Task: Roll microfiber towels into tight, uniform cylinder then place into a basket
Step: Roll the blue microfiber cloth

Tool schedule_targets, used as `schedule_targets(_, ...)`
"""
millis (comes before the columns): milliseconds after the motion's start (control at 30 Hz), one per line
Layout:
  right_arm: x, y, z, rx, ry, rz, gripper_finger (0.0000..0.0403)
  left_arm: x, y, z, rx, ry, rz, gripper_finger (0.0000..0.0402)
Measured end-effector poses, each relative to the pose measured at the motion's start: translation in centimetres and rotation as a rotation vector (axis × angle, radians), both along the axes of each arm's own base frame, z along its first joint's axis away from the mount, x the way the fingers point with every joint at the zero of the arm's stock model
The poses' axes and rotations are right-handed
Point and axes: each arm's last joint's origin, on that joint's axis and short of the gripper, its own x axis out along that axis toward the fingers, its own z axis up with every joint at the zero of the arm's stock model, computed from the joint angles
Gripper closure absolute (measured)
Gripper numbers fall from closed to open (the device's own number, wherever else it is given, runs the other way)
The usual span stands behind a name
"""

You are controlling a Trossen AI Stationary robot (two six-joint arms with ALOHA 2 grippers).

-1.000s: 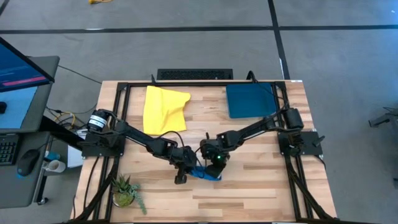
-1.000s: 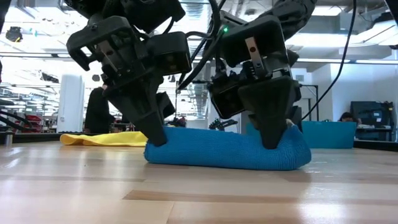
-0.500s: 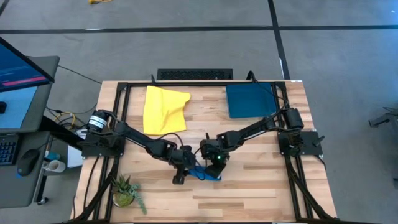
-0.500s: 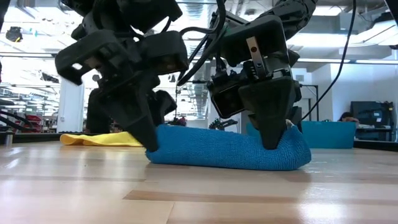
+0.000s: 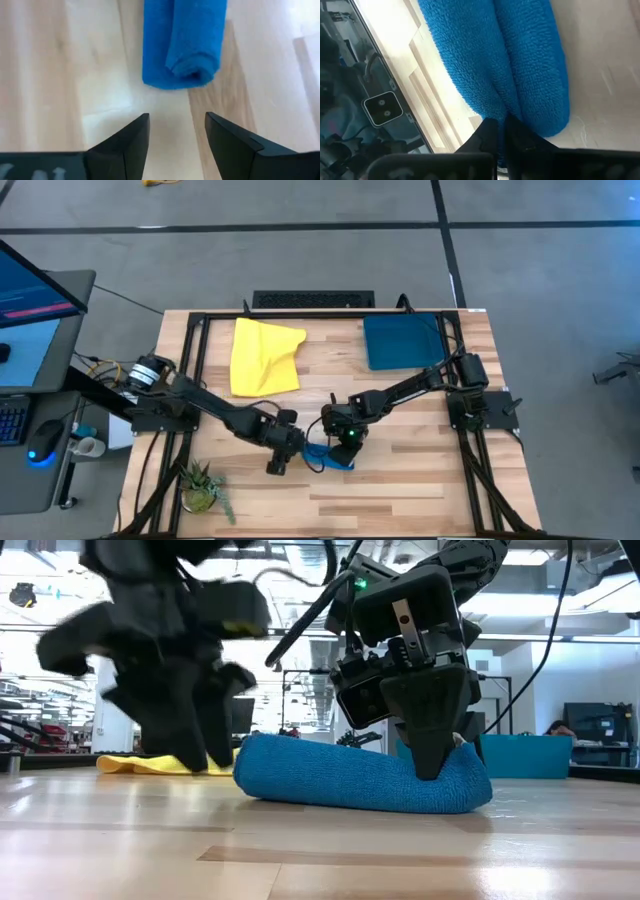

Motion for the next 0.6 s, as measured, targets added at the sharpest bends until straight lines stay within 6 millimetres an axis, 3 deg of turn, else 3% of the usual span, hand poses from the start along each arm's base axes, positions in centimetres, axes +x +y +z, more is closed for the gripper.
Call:
schedule_targets(133,0.0,0.0,0.0,0.001,-0.002,0.000,0.0376,-1.3,-1.8,1.6,0.101,-0.072,-0.026,0.0216)
schedule_targets(267,0.0,0.0,0.0,0.003,-0.005,0.001,0.0380,-1.1,-3.7,2.5,0.111,-0.201,-0.145,0.0216)
schedule_targets(600,0.0,0.0,0.0,0.008,-0.006,0.002,0.0381,1.5,-4.0,-0.9,0.114,-0.259,-0.230,0.0216)
